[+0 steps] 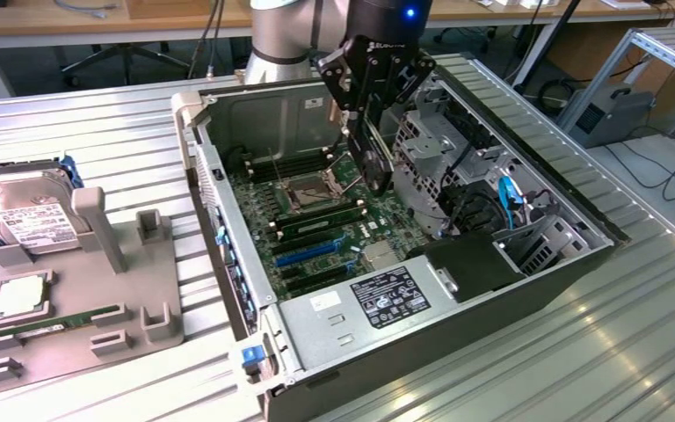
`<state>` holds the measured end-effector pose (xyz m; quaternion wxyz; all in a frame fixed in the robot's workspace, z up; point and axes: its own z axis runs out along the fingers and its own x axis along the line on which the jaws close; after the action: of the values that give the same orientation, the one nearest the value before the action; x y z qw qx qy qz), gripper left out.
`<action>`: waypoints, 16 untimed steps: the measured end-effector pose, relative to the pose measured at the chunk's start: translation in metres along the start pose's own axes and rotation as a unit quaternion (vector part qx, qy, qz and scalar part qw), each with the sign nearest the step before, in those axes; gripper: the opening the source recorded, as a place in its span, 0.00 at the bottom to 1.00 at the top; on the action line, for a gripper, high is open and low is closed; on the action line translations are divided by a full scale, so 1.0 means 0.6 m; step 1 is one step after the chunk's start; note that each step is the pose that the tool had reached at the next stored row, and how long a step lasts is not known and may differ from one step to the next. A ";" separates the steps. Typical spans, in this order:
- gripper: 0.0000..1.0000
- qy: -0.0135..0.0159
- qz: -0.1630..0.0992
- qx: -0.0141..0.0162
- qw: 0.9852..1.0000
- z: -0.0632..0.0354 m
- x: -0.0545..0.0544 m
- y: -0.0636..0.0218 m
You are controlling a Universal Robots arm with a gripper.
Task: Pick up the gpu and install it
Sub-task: 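Insert the gpu into the slot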
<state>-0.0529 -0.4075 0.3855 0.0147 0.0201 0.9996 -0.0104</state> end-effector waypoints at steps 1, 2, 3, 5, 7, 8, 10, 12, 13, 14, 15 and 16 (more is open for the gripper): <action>0.27 0.000 -0.015 0.000 1.000 0.000 0.000 0.000; 0.27 0.000 -0.023 -0.001 1.000 0.000 0.000 0.000; 0.27 -0.001 -0.028 -0.001 1.000 0.000 0.000 0.000; 0.27 -0.001 -0.036 -0.001 0.999 0.000 0.000 0.000; 0.27 -0.001 -0.062 -0.002 0.998 0.000 0.000 0.000; 0.27 -0.001 -0.072 -0.002 0.997 0.000 0.000 0.000; 0.27 -0.002 -0.099 -0.003 0.995 0.000 0.000 0.000; 0.27 -0.002 -0.118 -0.004 0.993 0.000 0.000 0.000; 0.27 -0.002 -0.125 -0.004 0.992 0.000 0.000 0.000; 0.27 -0.003 -0.130 -0.004 0.991 0.000 0.000 0.000; 0.27 -0.003 -0.139 -0.004 0.990 0.000 0.000 0.000; 0.27 -0.003 -0.155 -0.005 0.988 0.000 0.000 0.000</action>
<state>-0.0527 -0.4075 0.3855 0.0161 -0.1353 0.9906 -0.0080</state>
